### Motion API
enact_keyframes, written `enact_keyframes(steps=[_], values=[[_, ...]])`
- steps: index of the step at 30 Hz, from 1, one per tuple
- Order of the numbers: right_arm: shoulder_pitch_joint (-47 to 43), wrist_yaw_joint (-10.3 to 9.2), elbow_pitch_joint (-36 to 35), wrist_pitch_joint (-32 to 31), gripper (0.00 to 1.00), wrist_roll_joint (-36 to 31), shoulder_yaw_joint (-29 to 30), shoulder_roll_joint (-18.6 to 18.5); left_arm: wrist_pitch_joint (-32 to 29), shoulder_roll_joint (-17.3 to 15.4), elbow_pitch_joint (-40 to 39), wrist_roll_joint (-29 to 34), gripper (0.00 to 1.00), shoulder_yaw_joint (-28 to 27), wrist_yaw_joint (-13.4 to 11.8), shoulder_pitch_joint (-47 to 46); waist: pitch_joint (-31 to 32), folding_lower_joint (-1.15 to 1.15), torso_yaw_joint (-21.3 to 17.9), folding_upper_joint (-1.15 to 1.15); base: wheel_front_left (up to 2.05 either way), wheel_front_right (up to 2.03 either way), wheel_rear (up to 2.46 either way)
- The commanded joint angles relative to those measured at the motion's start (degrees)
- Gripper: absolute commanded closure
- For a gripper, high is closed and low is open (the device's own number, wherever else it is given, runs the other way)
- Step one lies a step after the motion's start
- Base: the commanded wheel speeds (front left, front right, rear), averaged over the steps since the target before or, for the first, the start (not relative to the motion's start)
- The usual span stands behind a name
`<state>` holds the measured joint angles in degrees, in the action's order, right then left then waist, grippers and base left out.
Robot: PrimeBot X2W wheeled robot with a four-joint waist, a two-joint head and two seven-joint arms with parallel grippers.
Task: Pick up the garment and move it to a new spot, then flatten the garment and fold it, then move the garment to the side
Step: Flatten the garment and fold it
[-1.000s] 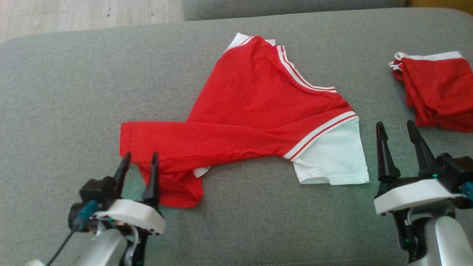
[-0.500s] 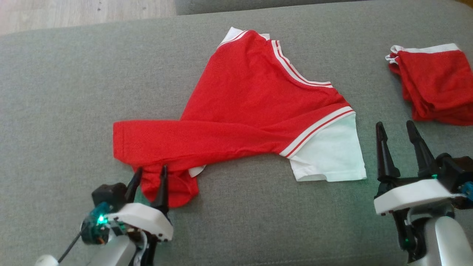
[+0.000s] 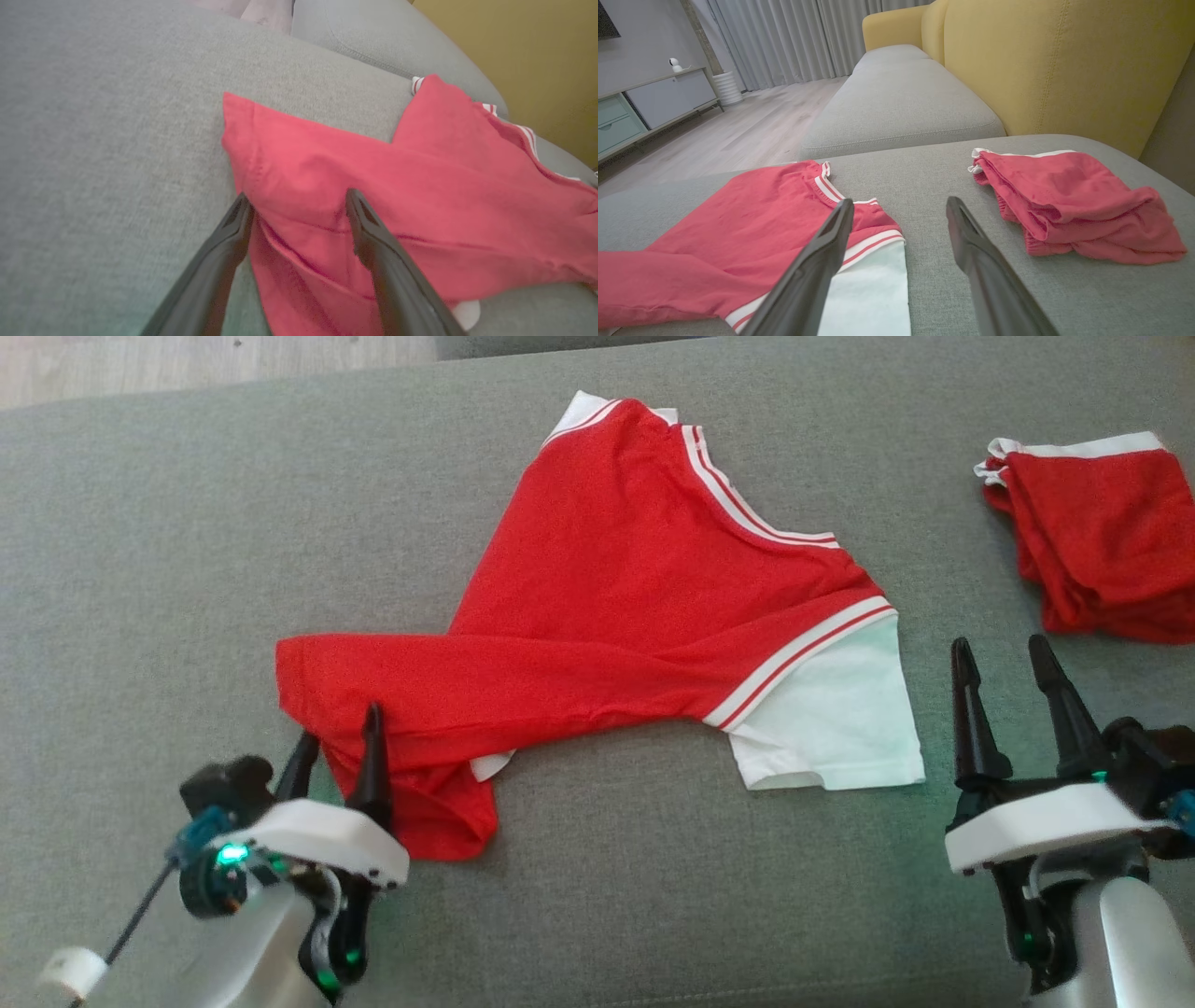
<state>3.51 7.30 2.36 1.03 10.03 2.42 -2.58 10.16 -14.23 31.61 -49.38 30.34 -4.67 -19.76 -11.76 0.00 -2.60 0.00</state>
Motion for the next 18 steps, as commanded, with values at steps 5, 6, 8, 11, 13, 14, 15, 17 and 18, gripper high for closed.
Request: enact_keyframes(steps=[5, 6, 8, 11, 13, 14, 15, 17, 18], values=[[2.2, 0.19, -1.8, 0.6, 0.0, 0.0, -1.2, -0.3, 0.6, -1.0, -0.3, 0.5, 0.45, -1.9, 0.5, -4.2, 0.1, 0.0, -0.5, 0.0, 0.0, 0.0, 0.0], [2.2, 0.19, -1.7, 0.7, 0.0, 0.0, -1.2, -0.3, 0.7, -1.2, -0.1, 1.0, 0.65, -1.5, 0.5, -4.4, 0.2, 0.0, -0.6, 0.0, 0.0, 0.0, 0.0], [2.0, 0.19, -1.5, 0.7, 0.0, 0.1, -1.2, -0.3, 1.1, -1.5, 0.1, 2.1, 0.88, -0.9, 0.2, -4.8, 0.5, 0.0, -0.7, 0.0, 0.0, 0.0, 0.0], [1.6, 0.19, -1.3, 0.9, 0.0, 0.1, -0.9, -0.3, 1.6, -2.0, -0.5, 3.4, 0.96, -0.2, -0.4, -4.7, 1.2, 0.0, -0.3, 0.0, 0.0, 0.0, 0.0], [1.4, 0.19, -1.1, 0.9, 0.0, 0.2, -0.9, -0.3, 2.1, -2.6, -1.4, 4.5, 1.0, 0.1, -0.9, -4.8, 1.8, 0.0, 0.0, 0.0, 0.0, 0.0, 0.0], [1.3, 0.19, -1.0, 0.9, 0.0, 0.3, -1.0, -0.3, 2.2, -2.9, -2.1, 4.9, 1.0, 0.2, -1.0, -4.9, 2.1, 0.0, 0.2, 0.0, 0.0, 0.0, 0.0], [1.3, 0.19, -0.9, 1.0, 0.0, 0.4, -1.1, -0.3, 2.3, -3.3, -2.8, 5.3, 1.0, 0.3, -1.2, -5.1, 2.5, 0.0, 0.3, 0.0, 0.0, 0.0, 0.0], [1.2, 0.19, -0.5, 1.0, 0.0, 0.6, -1.5, -0.3, 2.3, -4.2, -4.1, 6.3, 1.0, 0.5, -1.5, -6.0, 3.3, 0.0, 0.5, 0.0, 0.0, 0.0, 0.0], [1.2, 0.19, -0.3, 1.1, 0.0, 0.7, -1.7, -0.3, 2.2, -4.6, -4.7, 6.8, 1.0, 0.6, -1.6, -6.7, 3.7, 0.0, 0.5, 0.0, 0.0, 0.0, 0.0]])
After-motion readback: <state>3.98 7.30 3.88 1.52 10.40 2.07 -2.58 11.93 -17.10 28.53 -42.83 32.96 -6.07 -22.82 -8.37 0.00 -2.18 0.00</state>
